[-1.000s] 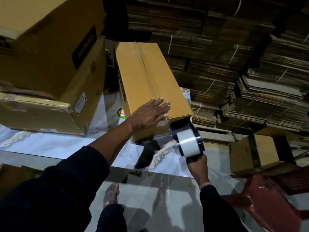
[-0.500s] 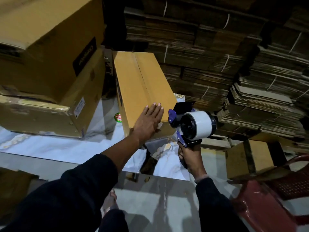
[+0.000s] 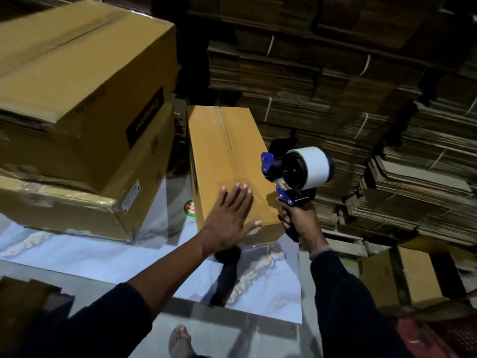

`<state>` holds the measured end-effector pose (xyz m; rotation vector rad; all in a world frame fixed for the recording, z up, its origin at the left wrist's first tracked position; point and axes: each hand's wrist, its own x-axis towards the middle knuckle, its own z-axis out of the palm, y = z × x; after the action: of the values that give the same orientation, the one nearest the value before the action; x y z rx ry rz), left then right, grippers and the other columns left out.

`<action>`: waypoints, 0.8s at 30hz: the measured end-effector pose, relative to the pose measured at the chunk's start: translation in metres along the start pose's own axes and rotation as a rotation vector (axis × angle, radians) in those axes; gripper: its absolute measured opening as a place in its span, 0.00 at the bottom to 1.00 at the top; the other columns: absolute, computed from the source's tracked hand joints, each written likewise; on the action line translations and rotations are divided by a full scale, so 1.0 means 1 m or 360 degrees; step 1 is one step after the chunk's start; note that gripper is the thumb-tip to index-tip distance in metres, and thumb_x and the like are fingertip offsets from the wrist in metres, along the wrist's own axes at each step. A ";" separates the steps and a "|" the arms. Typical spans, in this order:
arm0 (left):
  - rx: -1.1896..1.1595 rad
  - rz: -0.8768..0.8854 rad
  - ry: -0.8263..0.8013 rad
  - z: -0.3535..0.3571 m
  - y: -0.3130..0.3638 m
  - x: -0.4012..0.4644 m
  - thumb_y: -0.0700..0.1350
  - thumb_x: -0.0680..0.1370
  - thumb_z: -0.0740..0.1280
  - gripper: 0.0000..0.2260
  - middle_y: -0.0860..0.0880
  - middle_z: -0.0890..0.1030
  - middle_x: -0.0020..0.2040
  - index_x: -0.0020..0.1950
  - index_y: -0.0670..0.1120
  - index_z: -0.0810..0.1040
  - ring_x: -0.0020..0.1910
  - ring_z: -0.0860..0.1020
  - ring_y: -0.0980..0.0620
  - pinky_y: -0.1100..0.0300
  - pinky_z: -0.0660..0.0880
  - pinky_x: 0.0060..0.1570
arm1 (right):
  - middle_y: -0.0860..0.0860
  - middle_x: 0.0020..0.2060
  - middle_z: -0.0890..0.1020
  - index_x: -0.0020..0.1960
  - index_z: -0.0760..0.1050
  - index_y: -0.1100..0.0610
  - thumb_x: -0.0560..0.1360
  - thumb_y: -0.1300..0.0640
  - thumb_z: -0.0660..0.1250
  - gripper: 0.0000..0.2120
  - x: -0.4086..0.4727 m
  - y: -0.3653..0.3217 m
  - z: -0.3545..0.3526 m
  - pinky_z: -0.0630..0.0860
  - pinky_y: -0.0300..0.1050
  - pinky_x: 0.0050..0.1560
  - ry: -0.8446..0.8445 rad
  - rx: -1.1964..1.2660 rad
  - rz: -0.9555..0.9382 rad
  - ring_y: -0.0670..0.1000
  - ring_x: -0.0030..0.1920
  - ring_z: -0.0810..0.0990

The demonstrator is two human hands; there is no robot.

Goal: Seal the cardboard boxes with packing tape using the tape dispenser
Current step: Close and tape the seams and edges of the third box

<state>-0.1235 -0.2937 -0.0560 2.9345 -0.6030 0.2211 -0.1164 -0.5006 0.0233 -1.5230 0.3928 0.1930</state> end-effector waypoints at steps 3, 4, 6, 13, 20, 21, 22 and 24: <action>-0.0018 -0.0520 -0.0165 -0.010 -0.008 0.006 0.71 0.81 0.38 0.43 0.37 0.43 0.84 0.85 0.40 0.48 0.83 0.37 0.36 0.28 0.37 0.76 | 0.49 0.24 0.71 0.29 0.76 0.52 0.78 0.59 0.72 0.19 0.023 -0.017 0.010 0.60 0.43 0.31 0.0028 -0.0269 0.0023 0.50 0.26 0.66; -0.0015 -0.0636 -0.0213 -0.013 -0.009 0.008 0.71 0.80 0.37 0.42 0.37 0.41 0.84 0.84 0.41 0.44 0.82 0.35 0.36 0.25 0.34 0.73 | 0.51 0.26 0.73 0.31 0.77 0.52 0.77 0.57 0.72 0.16 0.029 -0.022 0.013 0.62 0.42 0.30 0.0020 -0.0332 0.0018 0.51 0.26 0.67; -0.0057 -0.0766 -0.0281 -0.017 -0.009 0.014 0.73 0.79 0.36 0.42 0.40 0.36 0.84 0.83 0.44 0.38 0.81 0.31 0.36 0.21 0.31 0.69 | 0.53 0.27 0.75 0.36 0.78 0.56 0.78 0.56 0.71 0.13 0.036 -0.030 0.019 0.64 0.40 0.26 0.0004 -0.0436 0.0007 0.50 0.24 0.70; -0.0218 -0.0758 -0.0330 -0.017 -0.015 0.026 0.75 0.79 0.42 0.44 0.44 0.33 0.84 0.85 0.47 0.40 0.81 0.30 0.39 0.24 0.54 0.72 | 0.53 0.29 0.76 0.47 0.78 0.60 0.80 0.58 0.69 0.05 0.063 -0.042 0.019 0.77 0.47 0.34 -0.0134 -0.0453 0.0025 0.57 0.35 0.82; -0.0201 -0.0348 -0.0406 -0.019 -0.037 0.054 0.78 0.77 0.45 0.46 0.49 0.38 0.85 0.85 0.50 0.46 0.83 0.34 0.45 0.27 0.57 0.73 | 0.58 0.23 0.73 0.36 0.74 0.61 0.80 0.61 0.69 0.14 0.052 -0.028 0.011 0.76 0.49 0.30 -0.0080 -0.0511 0.0142 0.58 0.26 0.75; -0.0186 -0.0244 -0.0396 -0.018 -0.043 0.060 0.78 0.77 0.45 0.45 0.49 0.39 0.85 0.85 0.50 0.47 0.83 0.35 0.46 0.28 0.58 0.73 | 0.58 0.23 0.72 0.36 0.74 0.61 0.79 0.61 0.69 0.13 0.048 -0.023 0.008 0.75 0.49 0.30 -0.0072 -0.0515 0.0161 0.58 0.26 0.74; -0.0170 -0.0130 -0.0365 -0.017 -0.050 0.067 0.78 0.77 0.46 0.45 0.50 0.41 0.86 0.85 0.51 0.48 0.83 0.37 0.47 0.29 0.60 0.72 | 0.58 0.23 0.72 0.36 0.74 0.61 0.79 0.62 0.69 0.13 0.042 -0.018 0.005 0.75 0.48 0.29 -0.0080 -0.0516 0.0181 0.58 0.25 0.74; -0.0181 0.0090 -0.0294 -0.015 -0.064 0.083 0.76 0.79 0.46 0.41 0.52 0.44 0.86 0.85 0.53 0.50 0.84 0.40 0.50 0.31 0.62 0.72 | 0.58 0.23 0.72 0.35 0.74 0.61 0.79 0.62 0.69 0.14 0.030 -0.009 0.002 0.75 0.49 0.29 -0.0129 -0.0514 0.0232 0.58 0.25 0.74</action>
<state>-0.0244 -0.2639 -0.0336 2.8496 -0.6991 -0.0771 -0.0856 -0.5024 0.0207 -1.7974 0.4228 0.4486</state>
